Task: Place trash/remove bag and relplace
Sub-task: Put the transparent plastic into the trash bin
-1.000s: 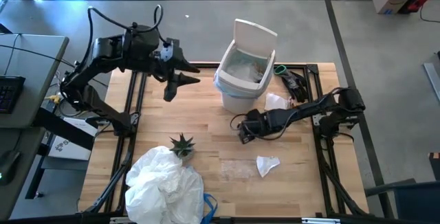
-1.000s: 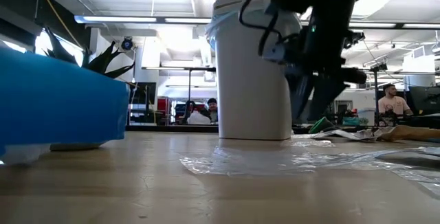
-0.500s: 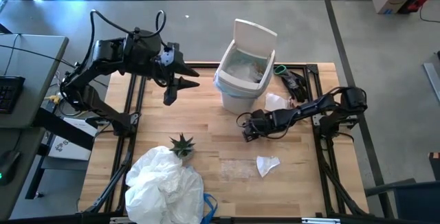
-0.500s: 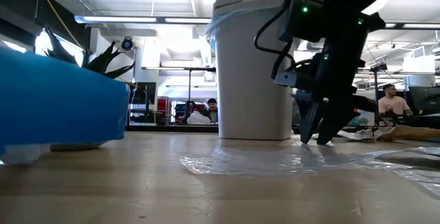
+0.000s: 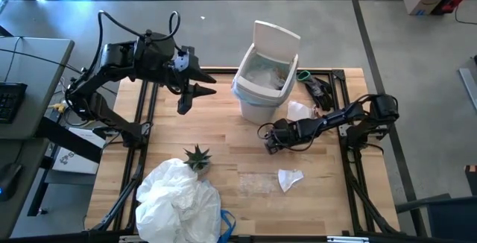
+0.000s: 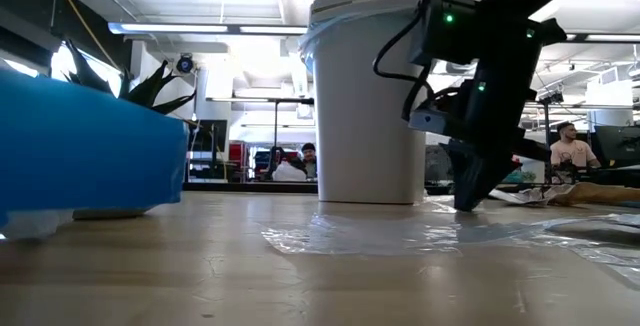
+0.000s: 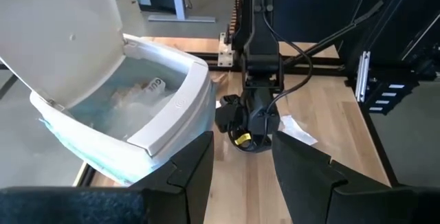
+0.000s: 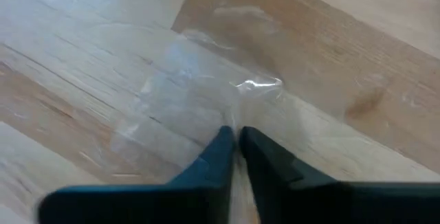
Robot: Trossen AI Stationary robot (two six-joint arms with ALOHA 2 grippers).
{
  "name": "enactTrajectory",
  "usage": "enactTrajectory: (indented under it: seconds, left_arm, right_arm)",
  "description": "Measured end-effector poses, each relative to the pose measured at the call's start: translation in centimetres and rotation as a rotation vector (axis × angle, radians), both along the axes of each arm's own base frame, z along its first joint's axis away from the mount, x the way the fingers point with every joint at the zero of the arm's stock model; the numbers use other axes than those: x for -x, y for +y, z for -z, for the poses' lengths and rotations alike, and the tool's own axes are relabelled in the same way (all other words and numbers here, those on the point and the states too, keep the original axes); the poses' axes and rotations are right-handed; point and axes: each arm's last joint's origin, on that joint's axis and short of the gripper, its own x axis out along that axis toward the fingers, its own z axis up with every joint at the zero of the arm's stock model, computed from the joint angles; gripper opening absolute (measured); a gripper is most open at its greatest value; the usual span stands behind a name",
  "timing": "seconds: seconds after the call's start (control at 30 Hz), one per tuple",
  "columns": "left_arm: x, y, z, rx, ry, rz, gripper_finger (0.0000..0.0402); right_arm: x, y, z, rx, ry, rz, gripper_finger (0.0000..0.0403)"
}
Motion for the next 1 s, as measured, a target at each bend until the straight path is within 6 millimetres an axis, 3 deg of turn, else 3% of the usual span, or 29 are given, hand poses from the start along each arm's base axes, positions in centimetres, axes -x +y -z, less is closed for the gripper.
enactTrajectory:
  seconds: [0.23, 0.4, 0.63, 0.8, 1.0]
  left_arm:
    - [0.0, 0.0, 0.0, 0.0, 0.002, 0.001, 0.0133]
    - [0.1, 0.0, 0.1, 0.002, 0.011, 0.002, 0.0133]
    - [0.1, 0.0, 0.1, 0.003, 0.017, 0.002, 0.0133]
    - [0.1, 0.0, 0.2, 0.003, 0.019, 0.002, 0.0133]
    - [0.1, 0.0, 0.2, 0.004, 0.027, 0.002, 0.0133]
  right_arm:
    - [0.1, 0.7, -0.3, -0.013, 0.031, -0.046, 0.0001]
    - [-0.7, 1.7, -2.7, -0.018, 0.039, -0.085, 0.0]
    - [-3.1, 3.7, -9.1, 0.082, -0.044, -0.185, 0.0]
    - [-4.2, 5.1, -14.9, 0.146, -0.126, -0.268, 0.0]
    - [-5.2, 6.1, -23.1, 0.282, -0.339, -0.352, 0.0]
